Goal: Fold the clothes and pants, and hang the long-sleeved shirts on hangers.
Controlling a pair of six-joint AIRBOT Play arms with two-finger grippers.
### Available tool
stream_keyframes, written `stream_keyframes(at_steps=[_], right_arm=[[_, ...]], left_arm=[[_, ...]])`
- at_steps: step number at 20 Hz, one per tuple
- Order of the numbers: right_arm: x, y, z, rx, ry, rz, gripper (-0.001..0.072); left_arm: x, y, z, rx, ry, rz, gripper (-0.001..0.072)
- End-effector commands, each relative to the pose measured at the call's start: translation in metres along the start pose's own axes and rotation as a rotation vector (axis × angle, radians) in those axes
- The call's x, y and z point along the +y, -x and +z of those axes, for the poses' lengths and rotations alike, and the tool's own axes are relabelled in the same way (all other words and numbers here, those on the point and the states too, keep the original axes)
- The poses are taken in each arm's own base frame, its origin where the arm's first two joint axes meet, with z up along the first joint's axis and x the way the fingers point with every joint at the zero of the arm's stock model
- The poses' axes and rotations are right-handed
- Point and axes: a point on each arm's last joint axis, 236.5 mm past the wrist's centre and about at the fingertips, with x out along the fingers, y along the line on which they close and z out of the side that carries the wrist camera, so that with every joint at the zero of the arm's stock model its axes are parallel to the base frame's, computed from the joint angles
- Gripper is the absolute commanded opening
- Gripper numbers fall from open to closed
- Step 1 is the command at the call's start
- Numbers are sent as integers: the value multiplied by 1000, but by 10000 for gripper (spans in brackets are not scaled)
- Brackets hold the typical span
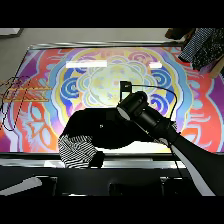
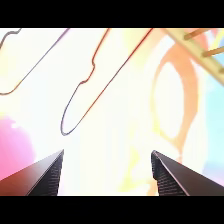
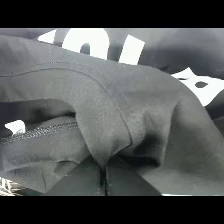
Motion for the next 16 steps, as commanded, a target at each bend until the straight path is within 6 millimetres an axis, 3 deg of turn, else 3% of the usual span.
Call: stream_keyframes(at_steps=[1, 4, 8, 16], right_arm=[[-1, 0, 7, -31, 7, -4, 24], [3, 1, 20, -87, 17, 11, 25], [4, 1, 23, -98, 19, 17, 25], [4, 1, 22, -95, 52, 13, 25]], left_arm=[[26, -38, 0, 60, -186, -2, 591], [28, -77, -15, 129, -410, -42, 585], [33, -111, -28, 180, -439, -65, 584], [40, -142, -51, 255, -423, -97, 583]])
